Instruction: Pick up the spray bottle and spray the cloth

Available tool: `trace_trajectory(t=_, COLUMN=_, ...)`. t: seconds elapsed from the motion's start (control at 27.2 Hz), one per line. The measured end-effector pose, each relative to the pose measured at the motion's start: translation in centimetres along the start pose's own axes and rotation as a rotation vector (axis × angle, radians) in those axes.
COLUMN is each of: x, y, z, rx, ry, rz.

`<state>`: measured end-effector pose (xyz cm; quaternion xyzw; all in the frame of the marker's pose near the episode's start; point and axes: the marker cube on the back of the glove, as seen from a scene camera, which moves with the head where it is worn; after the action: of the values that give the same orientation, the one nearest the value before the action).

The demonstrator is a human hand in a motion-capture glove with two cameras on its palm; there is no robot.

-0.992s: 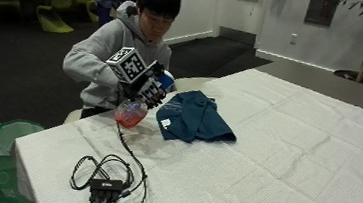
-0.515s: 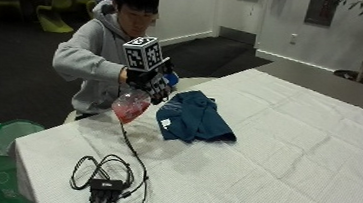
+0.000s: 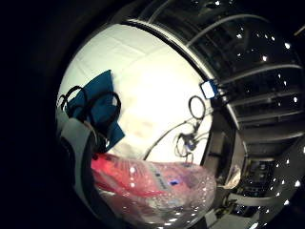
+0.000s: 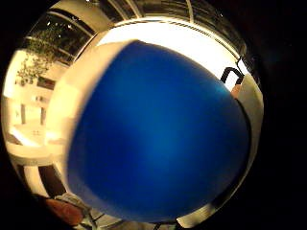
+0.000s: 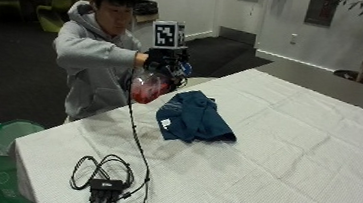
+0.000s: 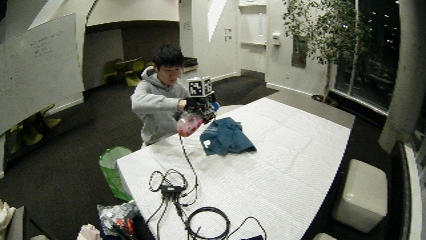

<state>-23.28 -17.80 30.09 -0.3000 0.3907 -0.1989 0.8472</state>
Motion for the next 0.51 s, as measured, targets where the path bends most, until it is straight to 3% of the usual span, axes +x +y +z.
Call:
trace_trajectory(t=0.29, x=-3.3, y=-2.2, z=-1.7, rx=-0.02, ry=0.118, rz=-0.12)
trace_trajectory(t=0.51, x=-7.9, y=-1.8, z=-0.2, rx=-0.082, ry=-0.005, rz=-0.282)
